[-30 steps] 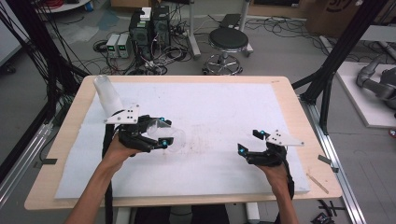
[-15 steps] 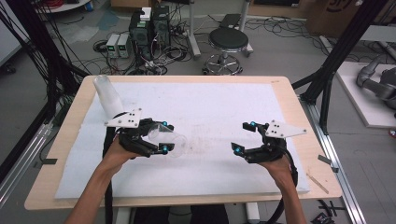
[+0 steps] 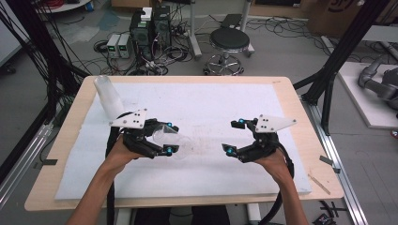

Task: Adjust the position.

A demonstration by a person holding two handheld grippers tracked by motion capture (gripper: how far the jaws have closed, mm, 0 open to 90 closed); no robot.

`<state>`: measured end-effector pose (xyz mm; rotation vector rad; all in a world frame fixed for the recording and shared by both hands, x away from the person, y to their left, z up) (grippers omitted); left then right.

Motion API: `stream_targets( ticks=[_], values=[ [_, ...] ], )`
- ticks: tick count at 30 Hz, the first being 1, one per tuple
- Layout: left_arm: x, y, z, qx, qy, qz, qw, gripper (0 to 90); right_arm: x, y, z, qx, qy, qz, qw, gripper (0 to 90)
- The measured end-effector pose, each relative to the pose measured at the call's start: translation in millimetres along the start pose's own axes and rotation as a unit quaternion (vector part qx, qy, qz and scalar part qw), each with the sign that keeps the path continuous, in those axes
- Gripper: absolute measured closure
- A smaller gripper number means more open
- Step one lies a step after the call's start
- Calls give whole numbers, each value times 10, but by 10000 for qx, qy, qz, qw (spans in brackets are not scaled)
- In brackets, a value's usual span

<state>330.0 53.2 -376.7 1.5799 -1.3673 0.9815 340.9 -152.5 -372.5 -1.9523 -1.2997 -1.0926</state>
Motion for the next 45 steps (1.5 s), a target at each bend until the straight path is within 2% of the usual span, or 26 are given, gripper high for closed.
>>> stream_targets(
  ticks=[4,6,9,11,12,15,16,24,32,43,45],
  values=[
    [12,2,10,-16,47,-4,10000,360,65,-30,49,96,-35,-89,9999,140],
    [32,4,13,-51,170,-37,9998,360,122,-68,102,226,-71,-159,9996,140],
    [35,9,21,-77,191,-44,9998,360,169,-116,157,410,-101,-261,9988,140],
    [34,17,39,-85,184,-40,9998,360,183,-126,176,445,-103,-288,9985,140],
    [42,28,57,-119,219,-53,9997,360,197,-157,212,583,-138,-323,9977,140],
    [50,38,75,-151,239,-48,9996,360,205,-173,248,662,-177,-362,9970,140],
    [56,45,95,-170,253,-37,9995,360,215,-208,281,797,-197,-383,9959,140],
    [84,72,177,-238,306,-53,9992,360,308,-339,429,1187,-287,-527,9911,140],
    [96,93,224,-278,313,-52,9991,360,330,-436,564,1384,-395,-629,9876,140],
    [178,109,245,-334,512,-84,9981,360,332,-509,652,1478,-423,-662,9859,139],
    [192,111,250,-353,546,-100,9978,360,341,-531,666,1510,-359,-663,9857,140]
  ],
)
Point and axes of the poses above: each handheld gripper's, and its own axes: z roughly forward along the jaws, x roughly out of its top, y roughly to its right, the point moved 9 cm from there along z, roughly forward along the jaws, and after that the axes turned 12 degrees about -y, right-handed, at the moved point
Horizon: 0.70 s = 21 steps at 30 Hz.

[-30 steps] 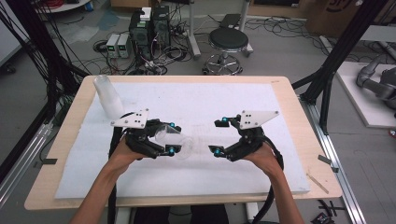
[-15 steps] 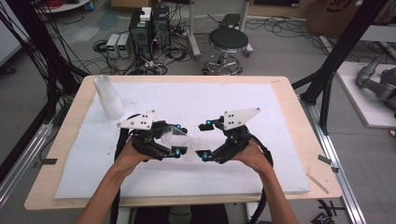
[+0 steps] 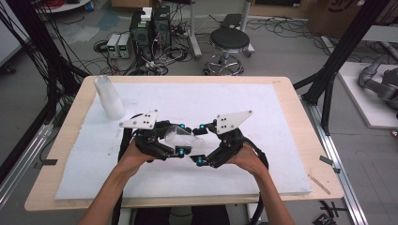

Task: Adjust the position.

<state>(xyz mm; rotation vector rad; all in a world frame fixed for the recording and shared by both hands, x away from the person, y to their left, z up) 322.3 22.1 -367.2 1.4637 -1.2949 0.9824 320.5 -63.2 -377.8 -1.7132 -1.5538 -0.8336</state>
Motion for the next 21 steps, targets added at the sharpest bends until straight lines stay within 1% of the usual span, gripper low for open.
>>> stream_targets(
  ticks=[2,4,5,7,9,13,15,21],
  values=[
    [3,2,8,5,-6,5,10000,360,6,-1,11,14,99,30,9999,140],
    [12,7,12,-6,15,2,10000,360,-4,3,24,23,136,62,9999,140],
    [13,7,12,-5,20,-3,10000,360,-11,7,33,27,142,40,9999,140],
    [14,7,12,-12,18,-10,10000,360,-20,4,50,21,125,67,9999,141],
    [15,4,14,-17,21,-4,10000,360,-15,2,58,11,130,24,9999,141],
    [24,4,16,-32,75,-27,10000,360,-21,5,73,10,95,50,9999,141],
    [20,0,21,-25,47,-12,10000,361,-18,4,79,5,98,22,9999,143],
    [25,2,31,-49,64,-18,10000,362,-16,-8,94,38,77,15,10000,175]
  ],
)
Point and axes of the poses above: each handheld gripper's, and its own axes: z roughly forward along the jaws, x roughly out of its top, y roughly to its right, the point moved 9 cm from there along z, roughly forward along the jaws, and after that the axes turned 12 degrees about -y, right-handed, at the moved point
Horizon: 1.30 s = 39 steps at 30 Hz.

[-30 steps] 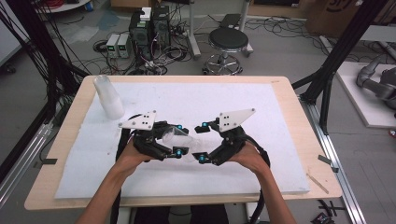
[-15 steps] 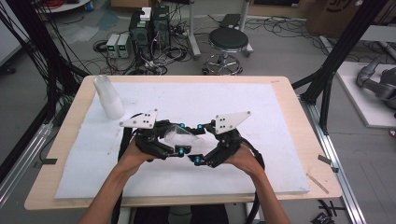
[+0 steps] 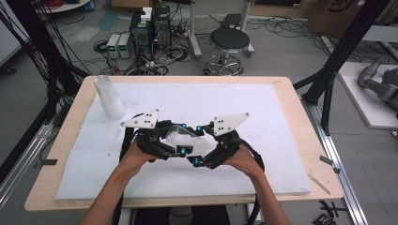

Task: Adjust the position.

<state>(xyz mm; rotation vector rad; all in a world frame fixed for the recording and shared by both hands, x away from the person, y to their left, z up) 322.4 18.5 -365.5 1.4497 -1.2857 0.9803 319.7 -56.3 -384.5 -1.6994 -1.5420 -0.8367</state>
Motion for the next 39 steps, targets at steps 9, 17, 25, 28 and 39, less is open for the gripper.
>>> stream_targets(
  ticks=[9,17,25,28,39],
  values=[
    [-4,-5,-3,-6,-11,19,10000,363,15,-4,-10,29,49,-128,9999,264],
    [-10,-10,-10,8,-39,34,10000,371,14,0,-7,28,40,-107,9999,299],
    [-9,-11,-9,18,-27,41,10000,372,7,-2,-12,10,6,-80,10000,325],
    [-10,-11,-9,4,-31,36,10000,369,9,3,-11,-25,13,-97,9999,331],
    [-15,-56,-1,251,-62,-68,9996,147,-1,19,-15,-57,-17,-32,10000,336]
  ],
)
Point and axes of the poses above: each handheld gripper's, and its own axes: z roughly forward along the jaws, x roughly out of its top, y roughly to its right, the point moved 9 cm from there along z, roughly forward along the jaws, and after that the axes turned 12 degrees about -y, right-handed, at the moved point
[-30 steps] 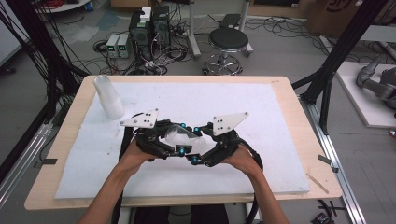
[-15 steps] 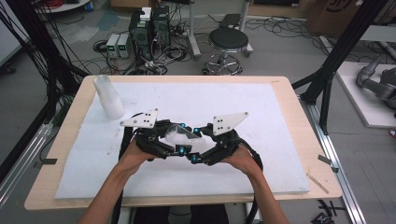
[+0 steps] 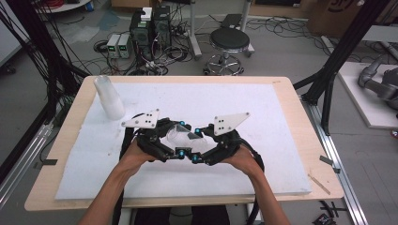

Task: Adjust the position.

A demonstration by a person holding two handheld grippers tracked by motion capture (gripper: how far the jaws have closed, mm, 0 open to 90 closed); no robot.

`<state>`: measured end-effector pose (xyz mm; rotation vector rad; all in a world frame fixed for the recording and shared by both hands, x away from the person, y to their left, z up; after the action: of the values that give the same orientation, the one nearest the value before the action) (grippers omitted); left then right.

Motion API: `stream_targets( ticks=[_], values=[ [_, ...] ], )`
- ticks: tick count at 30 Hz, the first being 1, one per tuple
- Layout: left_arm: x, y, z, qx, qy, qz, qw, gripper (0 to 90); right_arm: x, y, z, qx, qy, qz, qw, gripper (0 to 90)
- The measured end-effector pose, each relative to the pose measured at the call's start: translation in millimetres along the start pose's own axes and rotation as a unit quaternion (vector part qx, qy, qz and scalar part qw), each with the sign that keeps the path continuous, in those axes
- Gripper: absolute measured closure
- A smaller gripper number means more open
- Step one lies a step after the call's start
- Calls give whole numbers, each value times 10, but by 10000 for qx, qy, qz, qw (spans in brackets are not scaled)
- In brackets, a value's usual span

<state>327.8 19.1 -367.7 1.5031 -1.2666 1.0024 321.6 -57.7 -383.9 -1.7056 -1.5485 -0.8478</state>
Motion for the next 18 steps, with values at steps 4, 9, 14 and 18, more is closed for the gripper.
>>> stream_targets(
  ticks=[4,9,14,18],
  values=[
    [13,0,-24,27,78,47,10000,62,-4,6,-6,-11,1,8,10000,336],
    [-13,-6,-70,136,-68,53,9999,62,-16,24,-2,-37,-42,2,10000,336],
    [-63,-44,-143,383,-599,82,9974,62,-52,24,-4,-77,-217,57,9997,336],
    [-106,-71,-212,585,-1321,168,9894,62,-90,45,-21,-143,-528,74,9985,336]
  ],
)
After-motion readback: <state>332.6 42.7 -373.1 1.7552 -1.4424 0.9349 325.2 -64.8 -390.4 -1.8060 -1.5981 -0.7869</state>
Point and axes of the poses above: each handheld gripper's, and its own axes: z roughly forward along the jaws, x roughly out of its top, y roughly to its right, the point moved 9 cm from there along z, roughly forward along the jaws, and after that the axes turned 12 degrees about -y, right-handed, at the moved point
